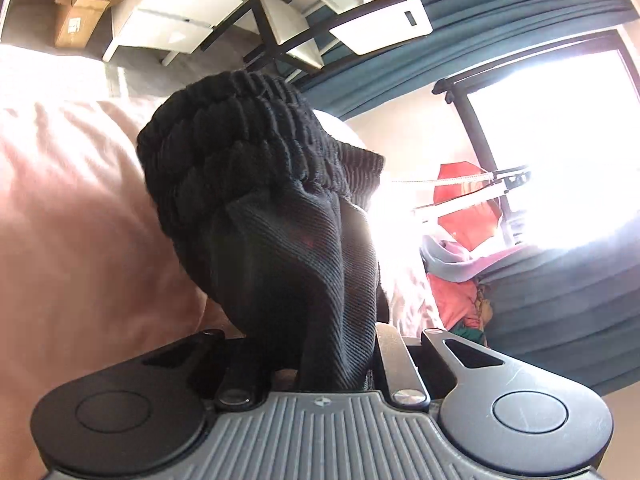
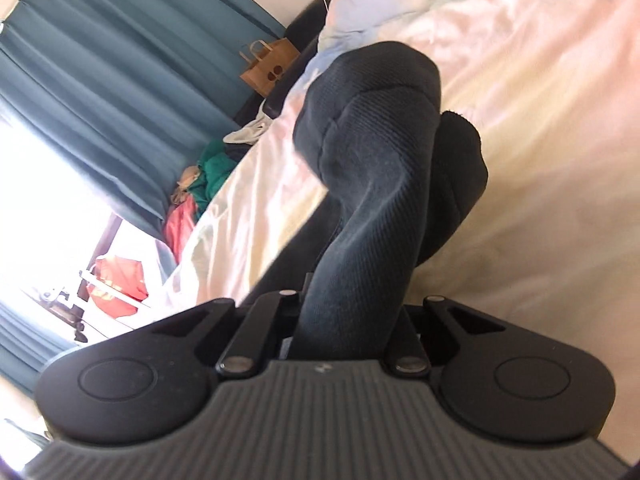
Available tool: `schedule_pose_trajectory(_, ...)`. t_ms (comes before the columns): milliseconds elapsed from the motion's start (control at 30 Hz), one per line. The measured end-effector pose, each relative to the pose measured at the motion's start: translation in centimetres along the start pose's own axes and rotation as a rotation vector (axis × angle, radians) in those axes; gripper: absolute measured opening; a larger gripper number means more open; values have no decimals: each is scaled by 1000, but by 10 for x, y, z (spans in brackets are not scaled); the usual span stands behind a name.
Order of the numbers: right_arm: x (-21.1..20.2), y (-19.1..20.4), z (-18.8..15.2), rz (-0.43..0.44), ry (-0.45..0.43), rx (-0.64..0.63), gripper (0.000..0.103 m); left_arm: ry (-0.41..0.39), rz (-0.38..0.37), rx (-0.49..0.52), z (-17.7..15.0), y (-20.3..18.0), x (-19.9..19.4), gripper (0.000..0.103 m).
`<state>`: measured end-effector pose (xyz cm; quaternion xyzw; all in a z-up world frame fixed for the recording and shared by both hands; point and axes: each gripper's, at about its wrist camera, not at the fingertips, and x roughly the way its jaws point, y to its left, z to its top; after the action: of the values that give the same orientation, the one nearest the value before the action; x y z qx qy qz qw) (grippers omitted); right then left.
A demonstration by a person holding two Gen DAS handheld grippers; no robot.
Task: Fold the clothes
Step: 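Lift the waistband with the left gripper while the right gripper grasps the pant leg cuff, then open the left gripper to release the waistband onto the pants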
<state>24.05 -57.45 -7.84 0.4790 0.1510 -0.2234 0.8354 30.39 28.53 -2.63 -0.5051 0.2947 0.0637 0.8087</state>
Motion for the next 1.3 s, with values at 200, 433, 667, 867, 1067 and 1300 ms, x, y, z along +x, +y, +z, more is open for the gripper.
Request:
schedule_pose_trajectory(200, -54, -4, -22, 18, 57, 78, 13, 7, 15, 34, 30, 25, -73, 13)
schedule_pose_trajectory(433, -98, -33, -59, 14, 197, 140, 13, 84, 90, 9, 81, 114, -162, 13)
schedule_pose_trajectory(667, -107, -63, -72, -45, 305, 249, 13, 117, 129, 50, 88, 177, -161, 15)
schedule_pose_trajectory(867, -116, -78, -80, -4, 306, 258, 14, 123, 148, 78, 79, 176, -161, 25)
schedule_pose_trajectory(1067, -110, -83, -78, 22, 315, 261, 14, 101, 207, 253, 41, 138, -189, 74)
schedule_pose_trajectory(1300, -105, -83, -77, 36, 315, 240, 14, 13, 248, 471, -19, 79, -233, 85)
